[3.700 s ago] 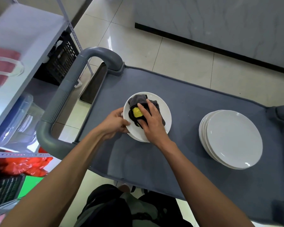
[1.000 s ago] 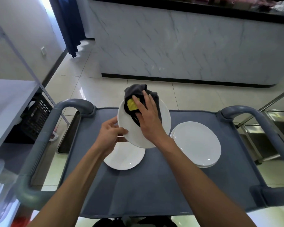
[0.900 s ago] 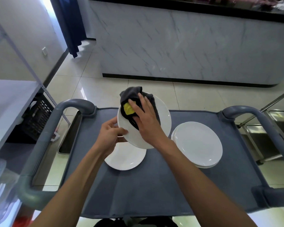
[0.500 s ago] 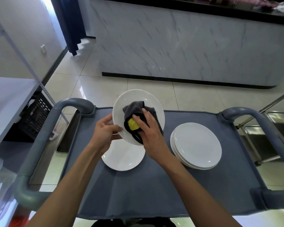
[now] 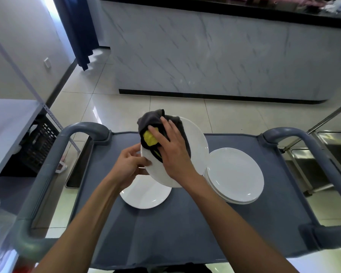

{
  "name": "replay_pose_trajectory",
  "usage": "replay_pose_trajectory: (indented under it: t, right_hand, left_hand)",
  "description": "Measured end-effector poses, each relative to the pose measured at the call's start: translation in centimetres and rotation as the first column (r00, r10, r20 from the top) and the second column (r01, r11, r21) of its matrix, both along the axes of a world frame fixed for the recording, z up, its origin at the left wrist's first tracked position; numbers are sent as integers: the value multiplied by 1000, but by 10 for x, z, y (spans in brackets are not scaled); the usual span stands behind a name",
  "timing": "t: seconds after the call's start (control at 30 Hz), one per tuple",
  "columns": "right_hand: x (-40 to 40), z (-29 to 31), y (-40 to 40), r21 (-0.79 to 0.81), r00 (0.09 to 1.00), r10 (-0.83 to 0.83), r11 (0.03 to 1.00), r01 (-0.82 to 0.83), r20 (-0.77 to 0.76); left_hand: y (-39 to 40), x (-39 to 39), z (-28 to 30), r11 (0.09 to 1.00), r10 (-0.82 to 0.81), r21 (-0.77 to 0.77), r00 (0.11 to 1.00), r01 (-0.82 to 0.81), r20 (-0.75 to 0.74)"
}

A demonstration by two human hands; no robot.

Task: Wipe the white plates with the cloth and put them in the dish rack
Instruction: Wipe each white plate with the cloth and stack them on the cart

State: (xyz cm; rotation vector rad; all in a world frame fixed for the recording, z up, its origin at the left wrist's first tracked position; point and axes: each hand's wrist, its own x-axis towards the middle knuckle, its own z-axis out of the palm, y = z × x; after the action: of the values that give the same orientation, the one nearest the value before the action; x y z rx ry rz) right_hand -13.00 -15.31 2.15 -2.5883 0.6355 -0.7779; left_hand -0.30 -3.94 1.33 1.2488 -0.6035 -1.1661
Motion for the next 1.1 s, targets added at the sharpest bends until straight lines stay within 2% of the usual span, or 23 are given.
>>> replay_pose_trajectory:
  t: [0.33, 0.7, 1.1]
  right_hand:
    - [8, 7, -44, -47, 992, -121, 991, 123, 28]
    - [-19, -16, -48, 139, 969, -243, 960, 245, -31]
    - [-14, -32, 9, 277, 939, -330, 915, 293, 97]
  left_hand:
    - [8, 4, -8, 989, 135, 72, 989, -131, -53]
    - [-1, 11, -8, 948, 310, 112, 945, -298, -104]
    - [-23, 7, 6, 890, 456, 65, 872, -452, -179]
